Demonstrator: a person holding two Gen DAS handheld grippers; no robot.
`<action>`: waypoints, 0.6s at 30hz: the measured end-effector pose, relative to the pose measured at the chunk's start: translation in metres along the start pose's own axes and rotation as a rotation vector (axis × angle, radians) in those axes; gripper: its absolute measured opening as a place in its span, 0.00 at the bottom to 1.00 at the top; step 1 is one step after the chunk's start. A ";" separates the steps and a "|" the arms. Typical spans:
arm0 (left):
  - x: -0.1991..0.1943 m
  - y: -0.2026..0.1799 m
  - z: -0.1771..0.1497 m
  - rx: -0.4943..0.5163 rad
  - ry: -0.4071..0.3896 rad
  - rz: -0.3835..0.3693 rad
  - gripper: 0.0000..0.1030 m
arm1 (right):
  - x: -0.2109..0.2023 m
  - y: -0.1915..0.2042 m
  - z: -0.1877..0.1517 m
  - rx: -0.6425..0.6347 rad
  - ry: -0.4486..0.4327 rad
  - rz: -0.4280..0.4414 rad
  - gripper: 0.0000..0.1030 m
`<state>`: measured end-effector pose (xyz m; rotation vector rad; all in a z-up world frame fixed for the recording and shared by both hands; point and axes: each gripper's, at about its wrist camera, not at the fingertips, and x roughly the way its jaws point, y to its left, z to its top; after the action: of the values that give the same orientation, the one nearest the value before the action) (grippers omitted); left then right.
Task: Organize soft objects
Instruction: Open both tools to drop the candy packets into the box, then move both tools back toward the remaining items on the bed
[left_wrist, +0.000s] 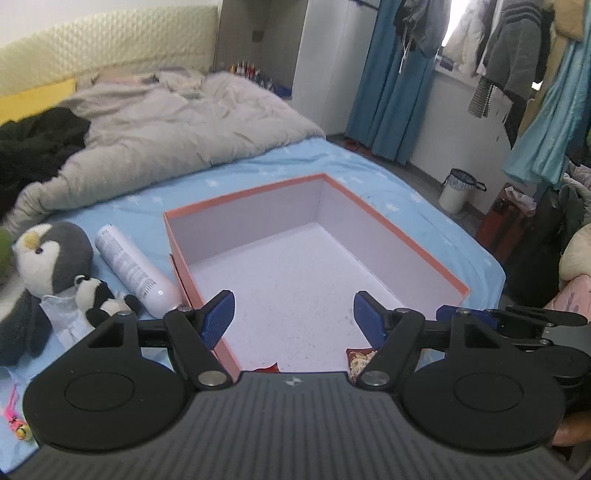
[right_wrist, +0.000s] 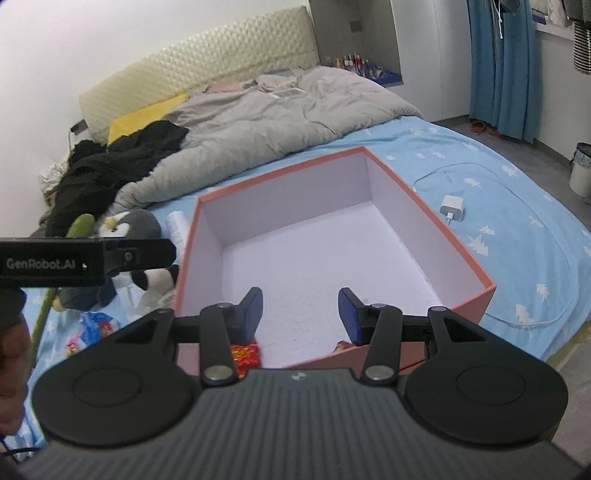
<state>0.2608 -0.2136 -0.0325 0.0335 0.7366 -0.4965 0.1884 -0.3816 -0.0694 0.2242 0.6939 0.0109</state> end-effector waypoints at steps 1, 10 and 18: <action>-0.007 0.000 -0.003 0.000 -0.013 0.005 0.74 | -0.004 0.002 -0.003 0.001 -0.010 0.005 0.47; -0.059 0.007 -0.037 -0.049 -0.057 0.007 0.74 | -0.041 0.029 -0.026 -0.032 -0.081 0.045 0.47; -0.102 0.012 -0.066 -0.033 -0.082 0.021 0.74 | -0.068 0.053 -0.050 -0.064 -0.088 0.076 0.47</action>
<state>0.1602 -0.1465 -0.0168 -0.0102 0.6632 -0.4630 0.1076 -0.3256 -0.0527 0.1887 0.5964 0.0951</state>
